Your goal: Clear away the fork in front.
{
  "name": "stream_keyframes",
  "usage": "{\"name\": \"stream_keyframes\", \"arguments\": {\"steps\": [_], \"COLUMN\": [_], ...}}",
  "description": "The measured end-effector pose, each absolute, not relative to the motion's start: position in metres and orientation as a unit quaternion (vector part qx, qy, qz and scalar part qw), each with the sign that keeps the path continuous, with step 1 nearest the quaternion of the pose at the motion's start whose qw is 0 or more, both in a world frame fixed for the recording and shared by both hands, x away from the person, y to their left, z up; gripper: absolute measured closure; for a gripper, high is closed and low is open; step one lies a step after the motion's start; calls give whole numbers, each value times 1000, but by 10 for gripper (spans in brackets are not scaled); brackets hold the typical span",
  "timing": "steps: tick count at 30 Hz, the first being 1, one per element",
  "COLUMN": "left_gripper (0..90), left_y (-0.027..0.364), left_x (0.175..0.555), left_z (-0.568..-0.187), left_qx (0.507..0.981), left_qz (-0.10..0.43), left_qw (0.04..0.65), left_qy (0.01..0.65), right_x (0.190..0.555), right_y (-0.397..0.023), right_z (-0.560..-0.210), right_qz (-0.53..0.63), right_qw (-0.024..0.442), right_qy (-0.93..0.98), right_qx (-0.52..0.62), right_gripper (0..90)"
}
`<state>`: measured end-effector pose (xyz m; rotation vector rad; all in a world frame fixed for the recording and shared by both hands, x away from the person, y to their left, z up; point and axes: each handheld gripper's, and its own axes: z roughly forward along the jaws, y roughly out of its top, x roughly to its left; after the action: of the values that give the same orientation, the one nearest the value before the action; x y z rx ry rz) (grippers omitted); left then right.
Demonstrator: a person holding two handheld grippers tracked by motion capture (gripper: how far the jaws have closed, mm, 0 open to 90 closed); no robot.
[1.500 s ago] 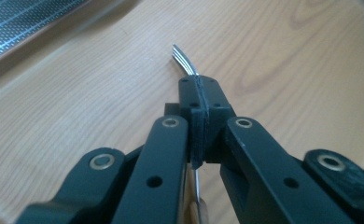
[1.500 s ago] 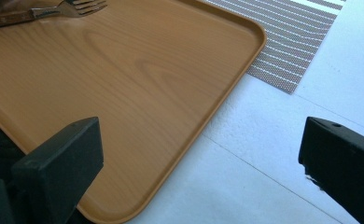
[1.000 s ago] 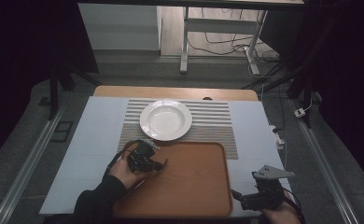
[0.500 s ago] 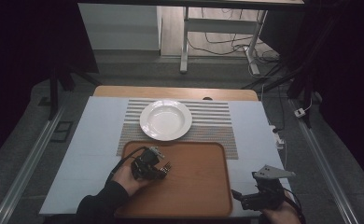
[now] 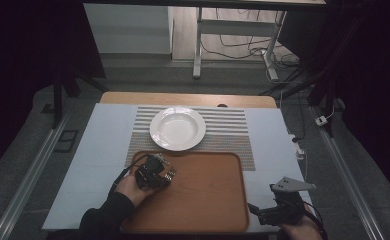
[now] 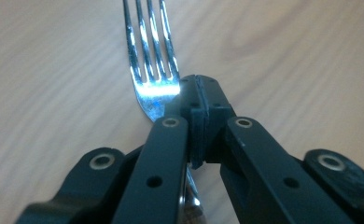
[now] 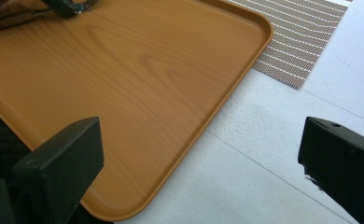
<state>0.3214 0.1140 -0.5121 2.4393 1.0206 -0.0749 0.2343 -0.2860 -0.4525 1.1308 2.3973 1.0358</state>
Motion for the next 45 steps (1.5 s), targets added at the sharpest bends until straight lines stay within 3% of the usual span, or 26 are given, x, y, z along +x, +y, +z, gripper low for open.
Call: {"name": "stream_keyframes", "arguments": {"steps": [27, 34, 36, 39, 41, 45], "left_gripper": [835, 661, 563, 501, 387, 286], "left_y": [172, 173, 175, 176, 177, 178], "left_x": [339, 336, 335, 333, 331, 325], "left_z": [-513, -508, -507, -502, -498, -491], "left_qx": [854, 856, 856, 853, 854, 848], "left_qz": [-4, 30, 35, 36, 40, 41], "left_qw": [239, 245, 252, 266, 280, 303], "left_qy": [463, 455, 450, 448, 438, 433], "right_x": [235, 235, 235, 235, 235, 235], "right_y": [-287, -288, -288, -288, -288, -288], "right_z": [-453, -453, -453, -453, -453, -453], "right_qz": [362, 364, 365, 365, 365, 365], "right_qw": [142, 140, 140, 140, 139, 139], "right_qy": [832, 830, 830, 830, 830, 830], "right_qx": [396, 398, 399, 399, 399, 399], "right_gripper": [8, 9, 9, 9, 9, 9]}}
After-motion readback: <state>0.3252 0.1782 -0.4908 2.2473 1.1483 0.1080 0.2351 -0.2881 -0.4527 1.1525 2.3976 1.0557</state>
